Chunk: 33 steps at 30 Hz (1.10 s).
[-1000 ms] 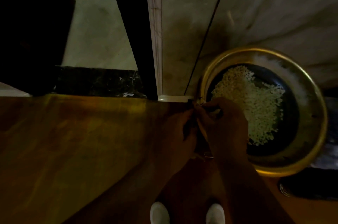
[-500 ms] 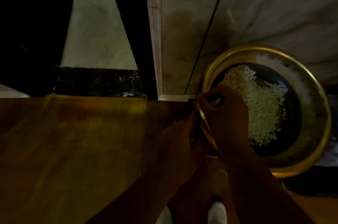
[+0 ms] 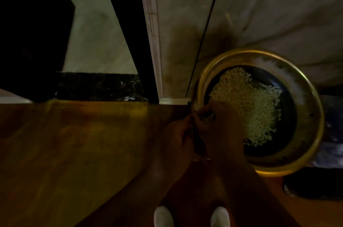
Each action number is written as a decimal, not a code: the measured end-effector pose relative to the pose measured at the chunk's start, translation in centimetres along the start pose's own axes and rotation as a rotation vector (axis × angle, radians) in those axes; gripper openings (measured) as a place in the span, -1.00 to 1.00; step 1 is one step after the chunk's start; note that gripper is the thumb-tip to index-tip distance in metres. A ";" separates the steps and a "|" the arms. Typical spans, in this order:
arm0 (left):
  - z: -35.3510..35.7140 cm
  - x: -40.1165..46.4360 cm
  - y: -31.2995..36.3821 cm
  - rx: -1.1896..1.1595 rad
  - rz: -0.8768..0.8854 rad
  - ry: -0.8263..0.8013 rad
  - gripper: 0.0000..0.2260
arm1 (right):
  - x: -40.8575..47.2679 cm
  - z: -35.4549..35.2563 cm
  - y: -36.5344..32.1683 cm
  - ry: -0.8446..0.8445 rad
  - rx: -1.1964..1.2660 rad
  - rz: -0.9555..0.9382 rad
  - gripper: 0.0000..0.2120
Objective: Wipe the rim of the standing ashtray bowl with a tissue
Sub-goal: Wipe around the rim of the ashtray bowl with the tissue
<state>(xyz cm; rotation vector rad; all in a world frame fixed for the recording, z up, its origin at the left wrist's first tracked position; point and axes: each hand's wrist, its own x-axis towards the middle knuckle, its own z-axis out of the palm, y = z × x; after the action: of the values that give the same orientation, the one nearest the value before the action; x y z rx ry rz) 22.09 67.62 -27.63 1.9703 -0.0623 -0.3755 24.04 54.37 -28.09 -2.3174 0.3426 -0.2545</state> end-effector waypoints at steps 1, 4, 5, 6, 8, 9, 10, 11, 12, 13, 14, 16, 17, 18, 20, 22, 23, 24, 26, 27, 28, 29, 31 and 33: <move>0.0 0.0 -0.1 0.000 0.001 0.006 -0.59 | -0.4 -0.2 0.2 -0.009 -0.009 -0.024 -0.79; 0.2 0.0 -0.2 0.014 0.033 0.034 -0.63 | -1.4 -1.1 0.5 -0.053 -0.039 -0.062 -0.87; 0.2 0.0 -0.1 0.025 0.041 0.047 -0.62 | -1.8 -1.4 0.8 -0.077 -0.040 -0.069 -0.87; 0.3 -0.1 0.0 0.038 0.048 0.051 -0.60 | -2.3 -1.8 1.0 -0.097 -0.045 -0.076 -0.87; 0.6 -0.2 0.1 0.051 0.075 0.046 -0.56 | -3.2 -2.6 2.0 -0.105 -0.026 -0.116 -0.86; 0.7 -0.3 0.1 0.050 0.094 0.042 -0.55 | -3.6 -2.9 2.6 -0.104 -0.023 -0.139 -0.85; 1.1 -0.5 0.3 0.038 0.114 0.036 -0.55 | -4.1 -3.6 3.1 -0.094 -0.030 -0.172 -0.85; 1.1 -0.7 0.5 0.025 0.146 0.034 -0.53 | -4.5 -3.8 3.6 -0.082 -0.036 -0.211 -0.88; 1.4 -1.0 0.8 0.031 0.192 0.034 -0.50 | -4.8 -4.5 4.1 -0.069 -0.037 -0.253 -0.92; 1.6 -1.3 1.2 0.068 0.246 0.036 -0.46 | -5.0 -5.0 4.6 -0.056 -0.039 -0.298 -0.97; 1.7 -1.6 1.5 0.140 0.298 0.036 -0.42 | -5.2 -5.5 5.0 -0.041 -0.051 -0.345 -0.95; 2.3 -2.3 1.5 0.287 0.359 0.036 -0.35 | -5.5 -6.8 6.3 -0.034 -0.092 -0.431 -0.97; 2.7 -2.6 1.3 0.346 0.363 0.023 -0.31 | -5.8 -7.3 6.9 -0.035 -0.110 -0.450 -0.95; 3.0 -2.9 1.1 0.391 0.359 0.004 -0.28 | -6.1 -7.9 7.6 -0.043 -0.130 -0.451 -0.92; 3.2 -3.6 0.8 0.468 0.341 -0.030 -0.25 | -6.6 -8.8 8.5 -0.066 -0.149 -0.457 -0.93; 3.6 -4.0 0.7 0.560 0.348 -0.040 -0.28 | -7.0 -10.3 9.7 -0.108 -0.141 -0.467 -0.93; 3.7 -4.2 0.6 0.589 0.359 -0.039 -0.30 | -7.1 -11.0 10.2 -0.133 -0.131 -0.475 -0.93; 3.7 -4.3 0.6 0.598 0.371 -0.038 -0.30 | -7.0 -11.7 10.7 -0.160 -0.126 -0.490 -0.94; 4.0 -4.3 0.7 0.595 0.365 -0.034 -0.30 | -6.6 -13.5 12.2 -0.193 -0.128 -0.537 -0.87; 4.4 -4.3 0.8 0.596 0.350 -0.028 -0.30 | -6.4 -14.5 13.2 -0.193 -0.141 -0.576 -0.83; 4.5 -4.4 0.8 0.596 0.339 -0.012 -0.32 | -6.2 -15.4 13.9 -0.195 -0.152 -0.611 -0.81; 4.4 -4.5 0.7 0.601 0.331 0.007 -0.35 | -5.8 -16.0 14.5 -0.204 -0.155 -0.639 -0.81; 4.8 -4.5 0.7 0.618 0.301 0.028 -0.40 | -4.9 -17.6 16.2 -0.220 -0.154 -0.662 -0.81; 5.1 -4.5 0.5 0.641 0.268 0.039 -0.42 | -3.9 -18.9 17.7 -0.248 -0.184 -0.678 -0.85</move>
<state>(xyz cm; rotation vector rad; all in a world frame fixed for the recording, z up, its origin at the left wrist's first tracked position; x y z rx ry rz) 16.40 63.86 -28.00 2.5559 -0.4655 -0.1451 12.01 31.18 -28.19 -2.5412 -0.5778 -0.2641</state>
